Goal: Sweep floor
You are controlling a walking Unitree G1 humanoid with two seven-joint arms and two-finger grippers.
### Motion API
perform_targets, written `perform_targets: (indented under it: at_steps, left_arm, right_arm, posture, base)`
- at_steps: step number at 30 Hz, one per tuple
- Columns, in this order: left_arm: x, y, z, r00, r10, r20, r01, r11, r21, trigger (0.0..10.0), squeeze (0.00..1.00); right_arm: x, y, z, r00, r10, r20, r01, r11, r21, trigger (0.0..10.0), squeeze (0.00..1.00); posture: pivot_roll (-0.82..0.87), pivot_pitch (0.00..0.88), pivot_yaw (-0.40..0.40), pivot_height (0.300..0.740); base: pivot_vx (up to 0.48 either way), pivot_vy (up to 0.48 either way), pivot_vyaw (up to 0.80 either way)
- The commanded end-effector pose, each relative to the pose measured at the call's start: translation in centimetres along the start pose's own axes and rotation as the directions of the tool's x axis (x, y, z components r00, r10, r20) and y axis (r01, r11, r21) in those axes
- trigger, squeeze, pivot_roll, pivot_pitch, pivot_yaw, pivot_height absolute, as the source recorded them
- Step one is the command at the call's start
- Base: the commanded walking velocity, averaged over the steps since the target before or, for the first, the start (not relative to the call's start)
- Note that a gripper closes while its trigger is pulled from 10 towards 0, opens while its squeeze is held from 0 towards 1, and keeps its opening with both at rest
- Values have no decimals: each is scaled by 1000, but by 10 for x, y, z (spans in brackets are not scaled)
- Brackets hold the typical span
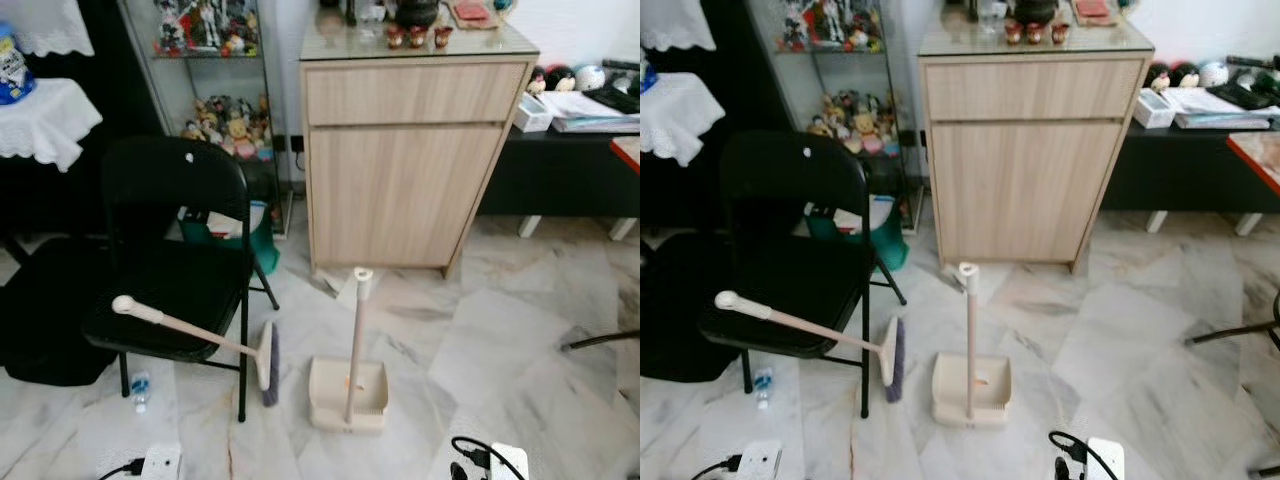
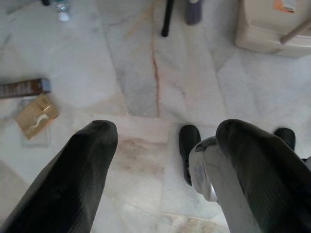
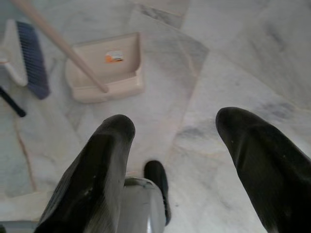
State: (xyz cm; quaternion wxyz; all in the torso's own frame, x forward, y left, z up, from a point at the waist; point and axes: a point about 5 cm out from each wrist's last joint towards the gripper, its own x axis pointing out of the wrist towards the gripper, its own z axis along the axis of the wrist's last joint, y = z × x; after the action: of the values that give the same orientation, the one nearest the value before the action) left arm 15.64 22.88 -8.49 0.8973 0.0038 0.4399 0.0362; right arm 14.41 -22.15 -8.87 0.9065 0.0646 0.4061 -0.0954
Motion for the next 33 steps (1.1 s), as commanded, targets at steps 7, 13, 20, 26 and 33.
perform_targets:
  at_steps: [7, 13, 20, 26, 33]
  left_arm:
    - [0, 2, 1, 1000, 11, -7, -11, 1000, -9, 10000, 0]
    - [0, 4, 2, 1000, 12, 0, -12, 1000, -10, 10000, 0]
    - [0, 5, 2, 1000, 14, -2, -14, 1000, -14, 10000, 0]
    - [0, 6, 2, 1000, 15, -3, -15, 1000, -11, 10000, 0]
    - [0, 5, 1, 1000, 18, -7, -18, 1000, 1, 10000, 0]
  right_arm:
    - [0, 0, -1, 1000, -4, 5, 4, 1000, 10, 10000, 0]
    - [0, 0, 0, 1000, -2, 6, 2, 1000, 10, 10000, 0]
    - [0, 0, 0, 1000, -1, 4, 1, 1000, 9, 10000, 0]
    - [0, 1, 0, 1000, -1, 5, 1, 1000, 11, 10000, 0]
    - [0, 1, 0, 1000, 0, 6, 0, 1000, 13, 10000, 0]
  posture:
    - [-31, 36, 41, 740]
    - [-29, 39, 41, 740]
    - [-28, 40, 41, 740]
    - [-26, 41, 43, 740]
    - [-24, 42, 45, 740]
  base:
    - [0, 174, 0]
    - [0, 246, 0]
    - [0, 314, 0]
    - [0, 55, 0]
    - [0, 309, 0]
